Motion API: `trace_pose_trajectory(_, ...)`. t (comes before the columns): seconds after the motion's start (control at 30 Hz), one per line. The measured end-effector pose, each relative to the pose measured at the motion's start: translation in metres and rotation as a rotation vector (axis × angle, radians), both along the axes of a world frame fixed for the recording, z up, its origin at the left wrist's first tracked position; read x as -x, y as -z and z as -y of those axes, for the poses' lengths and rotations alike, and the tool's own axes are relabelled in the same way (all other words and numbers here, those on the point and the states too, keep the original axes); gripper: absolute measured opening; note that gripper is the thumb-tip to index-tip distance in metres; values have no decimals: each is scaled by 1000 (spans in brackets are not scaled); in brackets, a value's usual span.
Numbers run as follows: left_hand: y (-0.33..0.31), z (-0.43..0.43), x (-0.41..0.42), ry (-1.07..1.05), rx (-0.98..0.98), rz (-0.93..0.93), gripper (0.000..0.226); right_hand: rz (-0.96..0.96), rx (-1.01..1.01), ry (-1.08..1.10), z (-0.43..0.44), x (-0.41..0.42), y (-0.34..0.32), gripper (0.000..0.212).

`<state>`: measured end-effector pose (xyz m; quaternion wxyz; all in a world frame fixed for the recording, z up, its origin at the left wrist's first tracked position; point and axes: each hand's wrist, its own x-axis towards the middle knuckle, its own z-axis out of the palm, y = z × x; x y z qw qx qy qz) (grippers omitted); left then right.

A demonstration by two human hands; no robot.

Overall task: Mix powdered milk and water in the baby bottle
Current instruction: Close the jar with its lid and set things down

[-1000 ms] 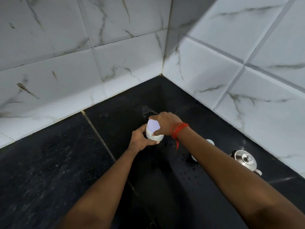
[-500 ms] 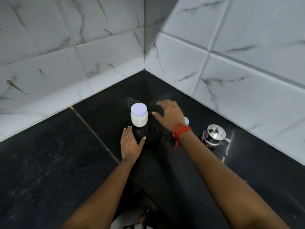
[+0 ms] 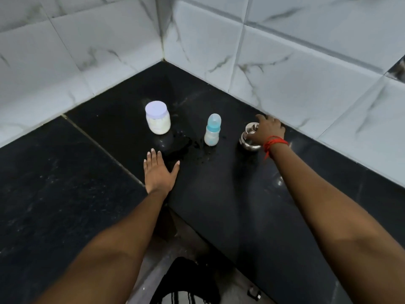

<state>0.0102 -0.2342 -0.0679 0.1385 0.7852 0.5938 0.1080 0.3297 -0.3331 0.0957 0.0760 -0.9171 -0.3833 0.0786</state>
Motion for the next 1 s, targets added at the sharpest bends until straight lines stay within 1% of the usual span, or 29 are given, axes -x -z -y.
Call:
trace_pose_trajectory(0.1,0,0,0,6,-1,-10,91,-137,3,8,1,-13,9,74)
trace_pose_trajectory(0.17,-1,-1,-1,4,1,-20,91,-185,-42,-23,1,-17,14,65)
trace_pose_trajectory(0.23,-1,-1,-1,4,3,-33,92,-188,-79,-32,3,-19,16,55)
trace_pose_trajectory(0.27,0,-1,-1,6,-7,-34,92,-175,-93,-27,4,-19,15,54)
trace_pose_trajectory(0.37,1,-2,0,11,-2,-48,92,-145,-95,-21,9,-21,14,56)
trace_pose_trajectory(0.43,2,-1,0,9,0,-49,92,-129,-138,-29,9,-26,11,58)
trace_pose_trajectory(0.57,0,-2,-1,2,11,-61,92,-75,-353,-52,-12,-21,-33,68)
trace_pose_trajectory(0.63,0,-1,-1,0,12,-55,92,-95,-453,-107,-35,-14,-60,72)
trace_pose_trajectory(0.7,-2,0,-1,-1,15,-51,92,-100,-509,-191,-63,-1,-84,71)
trace_pose_trajectory(0.77,-3,0,-1,-1,16,-50,91,-87,-498,-289,-91,16,-100,73)
trace_pose_trajectory(0.83,-4,1,-1,3,23,-53,92,-113,-442,-383,-116,33,-104,72)
trace_pose_trajectory(0.9,-5,1,-1,0,22,-53,93,-120,-328,-468,-138,51,-99,66)
trace_pose_trajectory(1.0,-5,1,-1,2,21,-53,93,-113,-140,-535,-159,73,-76,57)
